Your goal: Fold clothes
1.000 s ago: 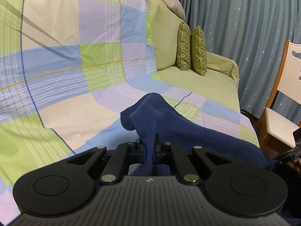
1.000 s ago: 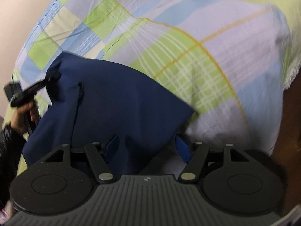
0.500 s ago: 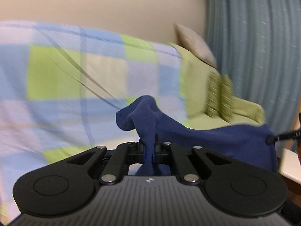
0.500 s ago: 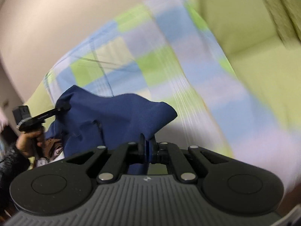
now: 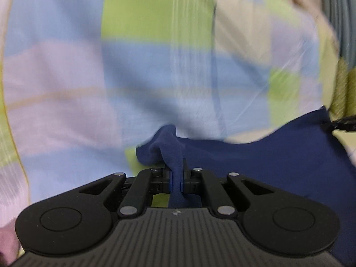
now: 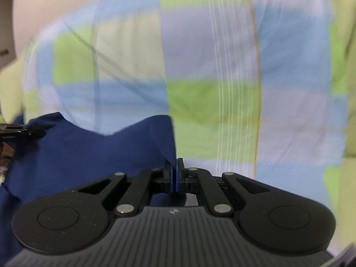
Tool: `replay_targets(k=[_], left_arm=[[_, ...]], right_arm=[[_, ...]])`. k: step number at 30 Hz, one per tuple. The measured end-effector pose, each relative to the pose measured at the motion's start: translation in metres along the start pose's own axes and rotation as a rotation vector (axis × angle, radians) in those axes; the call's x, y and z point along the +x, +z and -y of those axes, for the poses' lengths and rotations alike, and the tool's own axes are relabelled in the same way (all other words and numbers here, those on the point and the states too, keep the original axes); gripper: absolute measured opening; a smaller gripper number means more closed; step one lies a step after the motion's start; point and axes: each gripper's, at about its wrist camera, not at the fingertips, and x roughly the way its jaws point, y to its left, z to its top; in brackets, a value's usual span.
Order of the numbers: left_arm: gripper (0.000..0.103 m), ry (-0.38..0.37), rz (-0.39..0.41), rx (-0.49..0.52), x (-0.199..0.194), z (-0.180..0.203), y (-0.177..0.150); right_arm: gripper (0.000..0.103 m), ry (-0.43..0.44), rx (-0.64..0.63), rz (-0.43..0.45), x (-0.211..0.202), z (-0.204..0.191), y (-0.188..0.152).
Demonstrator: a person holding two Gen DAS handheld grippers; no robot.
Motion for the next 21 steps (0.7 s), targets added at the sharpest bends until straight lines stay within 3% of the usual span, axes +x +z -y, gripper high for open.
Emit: replay_targets(k=[4,8,10,12,13,14,15,19,21], left_arm=[[0.018,0.022,-0.015,-0.031,0.009,-0.014,-0.008],[0.026,0.027,0.015,-0.078,-0.019,-0.027,0.000],[0.032,0.019,0.033,-0.090,-0.038,-0.034,0.004],[0.045,-0.029,0.055,-0.118,-0.074,-0.042,0.001],[0.048,-0.056,0.060,-0.129,-0.090,-0.044,-0.004],[0.052,-0.075,0.061,-0.134,-0.098,-0.046,-0.006],[0.053,-0.098,0.055,-0.137,-0.108,-0.045,-0.014],[0.057,-0.214,0.007,-0.141,-0.160,-0.032,-0.058],[0.060,-0.236,-0.039,-0.116,-0.168,-0.024,-0.078]], right_arm=[[0.003,-0.036,0.041,-0.059,0.038,0.012,-0.026],[0.011,-0.085,0.076,0.005,0.006,0.012,-0.024],[0.016,-0.026,0.102,0.045,-0.030,0.005,-0.022],[0.027,0.092,0.143,0.026,-0.047,-0.002,-0.018],[0.030,0.145,0.158,0.007,-0.051,-0.005,-0.018],[0.035,0.287,0.172,-0.068,-0.060,-0.020,-0.026],[0.035,0.356,0.163,-0.118,-0.065,-0.033,-0.033],[0.037,0.441,0.103,-0.226,-0.066,-0.073,-0.055],[0.045,0.451,0.072,-0.253,-0.058,-0.086,-0.058]])
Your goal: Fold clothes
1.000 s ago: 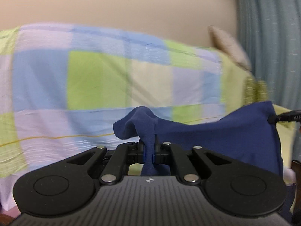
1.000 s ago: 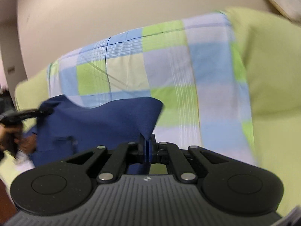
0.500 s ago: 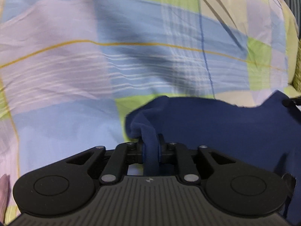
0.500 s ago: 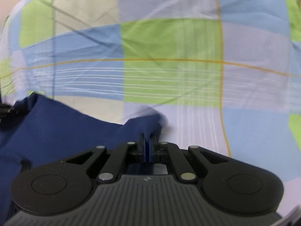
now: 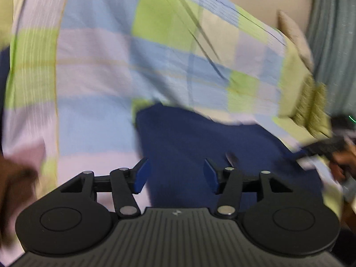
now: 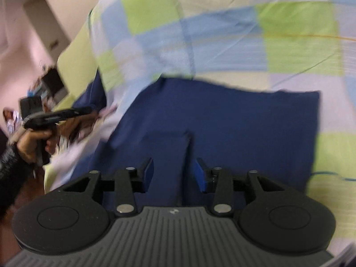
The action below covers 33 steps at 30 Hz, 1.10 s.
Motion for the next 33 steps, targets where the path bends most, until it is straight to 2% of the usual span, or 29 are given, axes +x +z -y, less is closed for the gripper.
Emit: replay_targets(k=[2,5,8,10,13,14,15,16,18,22,25,29,31,33], left_arm=[[0.060,-0.011,-0.029,0.012,-0.002,0.003,-0.013],[0.061,-0.026,-0.059,0.034,0.006,0.003,-0.032],[0.067,-0.034,-0.046,0.056,0.020,0.004,-0.038],[0.067,-0.047,-0.041,0.058,0.028,0.002,-0.038],[0.067,-0.062,-0.038,0.059,0.033,0.000,-0.038],[0.067,-0.064,-0.034,0.065,0.031,-0.001,-0.038],[0.067,-0.065,-0.026,0.075,0.029,-0.001,-0.037],[0.067,-0.068,-0.017,0.084,0.025,-0.001,-0.037],[0.067,-0.078,0.003,0.102,0.015,0.000,-0.038],[0.068,-0.107,0.017,0.129,0.006,0.001,-0.038],[0.068,-0.129,0.011,0.129,0.008,-0.001,-0.036],[0.068,-0.138,-0.034,0.146,0.019,-0.002,-0.029],[0.067,-0.133,-0.072,0.167,0.028,-0.003,-0.025],[0.065,-0.160,-0.104,0.162,0.037,-0.005,-0.021]], right_arm=[[0.050,-0.010,-0.004,-0.001,0.012,0.002,0.009],[0.050,-0.033,-0.020,-0.003,0.032,0.007,0.026],[0.050,-0.078,-0.134,-0.035,0.065,0.005,0.047],[0.050,-0.061,-0.218,-0.073,0.086,0.006,0.053],[0.050,-0.022,-0.267,-0.116,0.112,0.009,0.053],[0.037,-0.016,-0.262,-0.116,0.113,0.009,0.053],[0.017,-0.011,-0.255,-0.112,0.114,0.009,0.052],[0.008,-0.007,-0.246,-0.105,0.113,0.009,0.052],[0.003,-0.007,-0.234,-0.047,0.093,0.004,0.050],[0.003,-0.017,-0.259,0.071,0.048,-0.015,0.045],[0.002,-0.043,-0.290,0.171,0.001,-0.041,0.025],[0.002,-0.086,-0.305,0.234,-0.047,-0.059,0.000],[0.002,-0.106,-0.282,0.264,-0.067,-0.061,-0.012],[0.002,-0.129,-0.241,0.283,-0.082,-0.059,-0.025]])
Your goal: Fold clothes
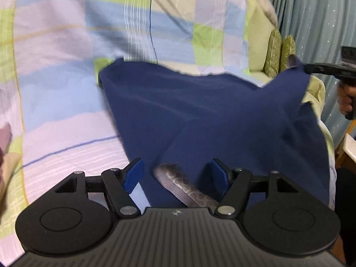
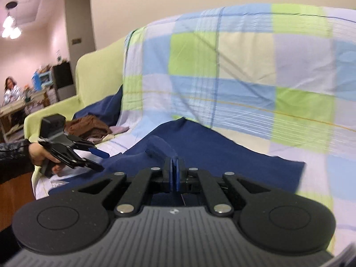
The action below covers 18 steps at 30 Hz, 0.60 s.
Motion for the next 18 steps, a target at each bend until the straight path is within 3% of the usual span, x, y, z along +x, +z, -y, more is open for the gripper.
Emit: replay_targets(k=[2,4,6,9,13,18], left_arm=[[0.064,-0.051,-0.004,-0.026,0.006,-0.003,0.005],[0.054,-0.090,-0.003,-0.050,0.011,-0.005,0.008],[0.005,-0.086,-0.007,-0.059,0.013,-0.005,0.010],[0.002,-0.085,0.029,-0.049,0.003,0.006,0.012],[0.001,-0.114,0.123,0.000,-0.039,0.042,0.017],[0.001,-0.200,0.259,0.092,-0.134,0.107,0.012]], right_arm=[[0.002,-0.010,0.011,-0.009,-0.004,0.002,-0.006],[0.002,-0.012,0.030,-0.031,0.000,0.007,-0.015],[0.002,-0.014,0.049,-0.036,0.004,0.011,-0.020],[0.002,-0.019,0.081,-0.025,0.008,0.017,-0.021],[0.002,-0.017,0.020,-0.005,-0.011,-0.004,-0.006],[0.002,-0.020,-0.121,0.061,-0.076,-0.063,0.018]])
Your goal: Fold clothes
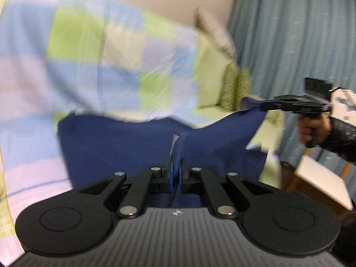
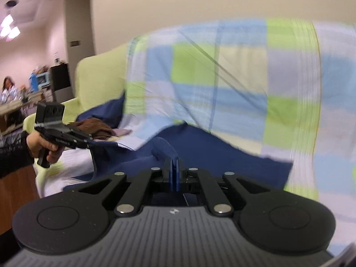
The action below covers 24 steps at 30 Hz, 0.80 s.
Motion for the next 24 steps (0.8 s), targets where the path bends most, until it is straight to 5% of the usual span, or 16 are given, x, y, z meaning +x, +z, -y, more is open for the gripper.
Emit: replay_targets(k=[5,8,17,24], left_arm=[[0.001,-0.026,-0.011,0.079,-0.062,0.079,-0.014],[0.001,-0.016,-0.068,0.074,-0.078,0.108,-0.037],[0.001,0.012,-0.174,-0.006,-0.087,0.143,-0.104],[0.001,0.022,-0.132,0.003,-0.068,0.110,-0.071]], right_arm=[[0.002,-0.006,-0.053,0.040,-0.083,-0.051,-0.001],[0.002,0.013,-0.040,0.023,-0.132,-0.094,-0.034],[0.002,0.027,0.074,-0.101,-0.157,-0.150,-0.118],[0.002,0.025,0.077,-0.101,-0.141,-0.134,-0.108]])
